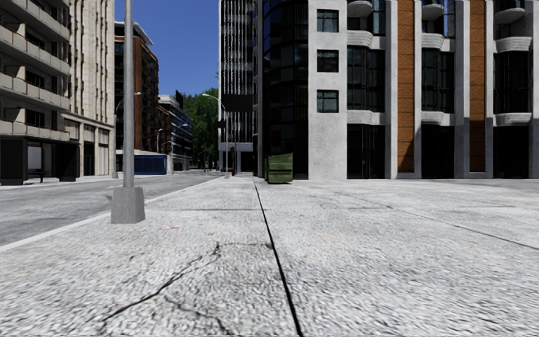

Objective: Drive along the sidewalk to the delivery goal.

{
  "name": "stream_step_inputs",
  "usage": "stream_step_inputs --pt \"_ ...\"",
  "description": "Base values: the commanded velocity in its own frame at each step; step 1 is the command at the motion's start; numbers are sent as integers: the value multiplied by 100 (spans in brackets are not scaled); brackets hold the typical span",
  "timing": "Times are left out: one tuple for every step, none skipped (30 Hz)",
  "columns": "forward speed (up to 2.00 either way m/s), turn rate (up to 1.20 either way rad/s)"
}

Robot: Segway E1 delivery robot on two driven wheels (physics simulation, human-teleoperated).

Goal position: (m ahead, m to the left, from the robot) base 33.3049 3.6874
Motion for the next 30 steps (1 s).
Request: stream_step_inputs --pt "200 0" --pt "200 0" --pt "200 0" --pt "200 0" --pt "200 0" --pt "200 0" --pt "200 0" --pt "200 0" --pt "200 0" --pt "200 0" --pt "200 0" --pt "200 0" --pt "200 0" --pt "200 0" --pt "200 0" --pt "200 0" --pt "200 0" --pt "200 0" --pt "200 0" --pt "200 0" --pt "200 0" --pt "200 0" --pt "200 0" --pt "200 0" --pt "200 0" --pt "200 0" --pt "200 0" --pt "200 0" --pt "200 0" --pt "200 0"
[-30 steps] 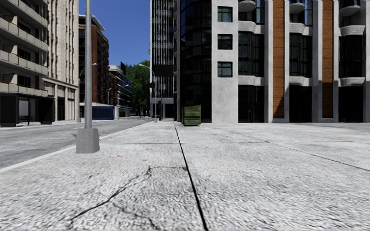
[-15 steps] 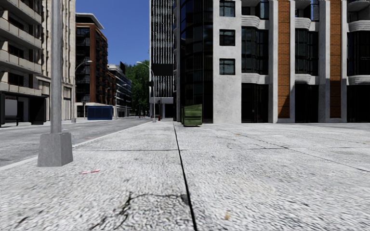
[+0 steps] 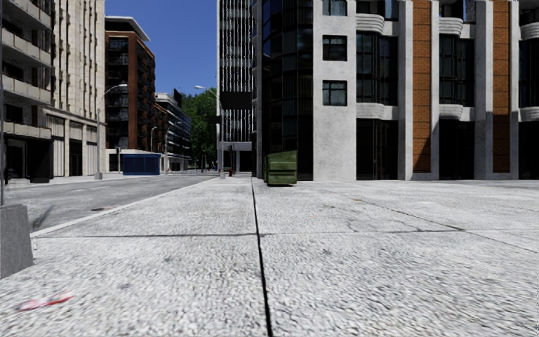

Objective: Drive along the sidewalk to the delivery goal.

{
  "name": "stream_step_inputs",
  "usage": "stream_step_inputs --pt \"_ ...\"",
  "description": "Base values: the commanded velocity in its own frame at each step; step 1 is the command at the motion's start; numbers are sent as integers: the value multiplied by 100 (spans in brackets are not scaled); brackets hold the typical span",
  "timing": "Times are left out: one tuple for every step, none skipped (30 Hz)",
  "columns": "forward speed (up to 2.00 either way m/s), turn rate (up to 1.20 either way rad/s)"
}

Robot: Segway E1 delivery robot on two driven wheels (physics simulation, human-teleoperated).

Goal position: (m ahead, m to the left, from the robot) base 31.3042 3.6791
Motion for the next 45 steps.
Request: stream_step_inputs --pt "200 0" --pt "200 0" --pt "200 0" --pt "200 0" --pt "200 0" --pt "200 0" --pt "200 0" --pt "200 0" --pt "200 0" --pt "200 0" --pt "200 22" --pt "200 22" --pt "200 43" --pt "200 70" --pt "200 82" --pt "200 85" --pt "200 85" --pt "200 75" --pt "200 25" --pt "200 6" --pt "200 0" --pt "200 0" --pt "200 0" --pt "200 0" --pt "200 0" --pt "200 0" --pt "200 0" --pt "200 0" --pt "200 0" --pt "200 0" --pt "200 0" --pt "200 0" --pt "200 0" --pt "200 0" --pt "200 0" --pt "200 0" --pt "200 0" --pt "200 0" --pt "200 0" --pt "200 0" --pt "200 0" --pt "200 0" --pt "200 0" --pt "200 0" --pt "200 0"
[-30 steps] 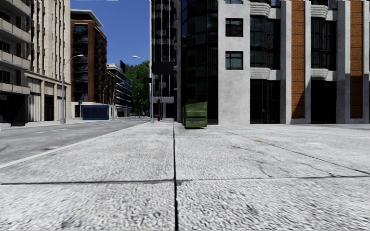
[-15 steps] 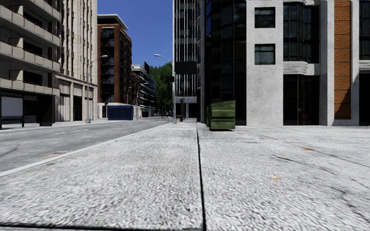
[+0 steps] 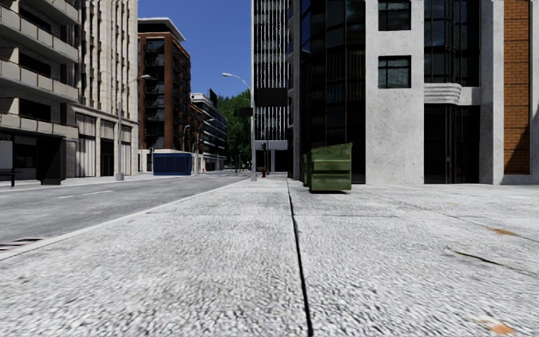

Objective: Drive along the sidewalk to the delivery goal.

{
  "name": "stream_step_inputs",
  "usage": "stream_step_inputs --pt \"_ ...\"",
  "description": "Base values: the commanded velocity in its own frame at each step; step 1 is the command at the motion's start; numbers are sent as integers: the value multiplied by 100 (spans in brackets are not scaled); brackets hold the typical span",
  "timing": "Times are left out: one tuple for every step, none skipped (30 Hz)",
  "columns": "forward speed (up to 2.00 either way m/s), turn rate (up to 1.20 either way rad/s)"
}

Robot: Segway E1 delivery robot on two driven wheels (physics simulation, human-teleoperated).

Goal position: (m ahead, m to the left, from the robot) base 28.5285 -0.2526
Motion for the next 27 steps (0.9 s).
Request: stream_step_inputs --pt "200 0" --pt "200 0" --pt "200 0" --pt "200 0" --pt "200 0" --pt "200 0" --pt "200 0" --pt "200 0" --pt "200 0" --pt "200 0" --pt "200 0" --pt "200 0" --pt "200 0" --pt "200 0" --pt "200 0" --pt "200 0" --pt "200 0" --pt "200 0" --pt "200 0" --pt "200 0" --pt "200 0" --pt "200 0" --pt "200 0" --pt "200 0" --pt "200 0" --pt "200 0" --pt "200 0"
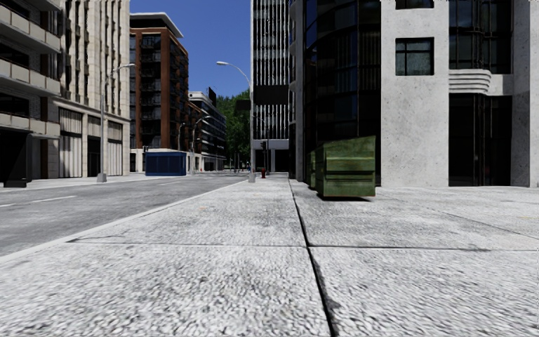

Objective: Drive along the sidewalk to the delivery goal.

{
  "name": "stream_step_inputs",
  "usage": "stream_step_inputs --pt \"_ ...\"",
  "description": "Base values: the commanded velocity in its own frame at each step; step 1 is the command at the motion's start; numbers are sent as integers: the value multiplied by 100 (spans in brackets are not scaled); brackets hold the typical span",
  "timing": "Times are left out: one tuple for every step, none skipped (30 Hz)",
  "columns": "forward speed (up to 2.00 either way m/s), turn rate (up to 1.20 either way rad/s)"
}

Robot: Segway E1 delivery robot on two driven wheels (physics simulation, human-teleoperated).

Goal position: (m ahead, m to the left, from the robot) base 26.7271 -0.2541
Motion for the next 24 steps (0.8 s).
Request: stream_step_inputs --pt "200 0" --pt "200 0" --pt "200 0" --pt "200 0" --pt "200 0" --pt "200 0" --pt "200 0" --pt "200 0" --pt "200 0" --pt "200 0" --pt "200 0" --pt "200 0" --pt "200 0" --pt "200 0" --pt "200 0" --pt "200 0" --pt "200 0" --pt "200 0" --pt "200 0" --pt "200 0" --pt "200 0" --pt "200 0" --pt "200 0" --pt "200 0"
